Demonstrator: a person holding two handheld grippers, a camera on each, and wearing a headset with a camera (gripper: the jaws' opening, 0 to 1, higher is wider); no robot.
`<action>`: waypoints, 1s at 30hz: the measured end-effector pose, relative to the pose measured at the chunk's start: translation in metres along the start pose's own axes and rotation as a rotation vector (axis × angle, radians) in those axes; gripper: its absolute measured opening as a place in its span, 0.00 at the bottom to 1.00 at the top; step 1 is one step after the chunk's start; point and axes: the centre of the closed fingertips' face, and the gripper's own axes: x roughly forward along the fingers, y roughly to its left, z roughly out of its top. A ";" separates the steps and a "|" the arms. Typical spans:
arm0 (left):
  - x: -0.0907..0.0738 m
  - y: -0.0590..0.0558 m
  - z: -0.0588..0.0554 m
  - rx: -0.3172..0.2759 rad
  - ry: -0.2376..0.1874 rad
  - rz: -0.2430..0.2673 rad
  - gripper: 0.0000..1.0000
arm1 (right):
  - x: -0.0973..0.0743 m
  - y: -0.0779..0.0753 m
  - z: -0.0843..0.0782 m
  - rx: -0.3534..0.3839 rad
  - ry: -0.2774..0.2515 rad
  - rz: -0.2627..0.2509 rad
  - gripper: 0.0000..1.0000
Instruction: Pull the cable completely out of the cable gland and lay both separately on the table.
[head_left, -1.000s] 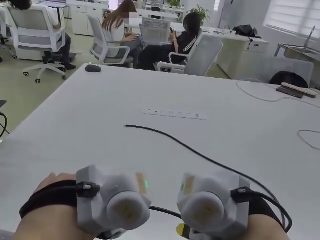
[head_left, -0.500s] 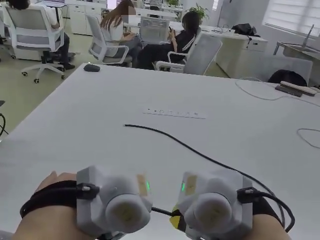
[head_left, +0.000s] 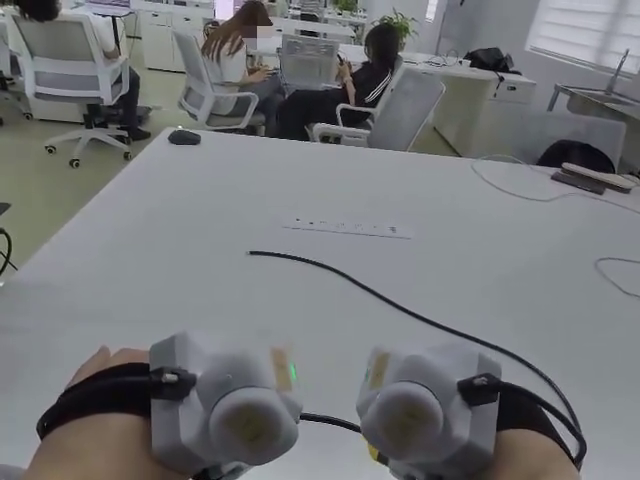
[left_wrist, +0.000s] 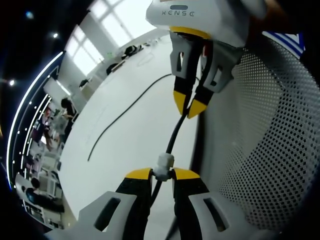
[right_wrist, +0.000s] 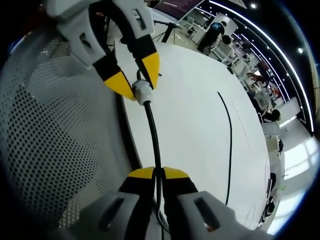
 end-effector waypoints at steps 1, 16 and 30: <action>0.000 0.000 0.000 0.002 0.002 0.001 0.17 | 0.000 0.001 0.000 -0.010 0.006 0.006 0.03; 0.002 -0.006 0.001 0.027 0.002 -0.026 0.17 | -0.009 0.011 0.037 -0.092 -0.183 0.036 0.20; 0.002 -0.003 0.001 0.017 0.000 -0.018 0.17 | -0.005 0.005 0.026 -0.058 -0.137 0.021 0.03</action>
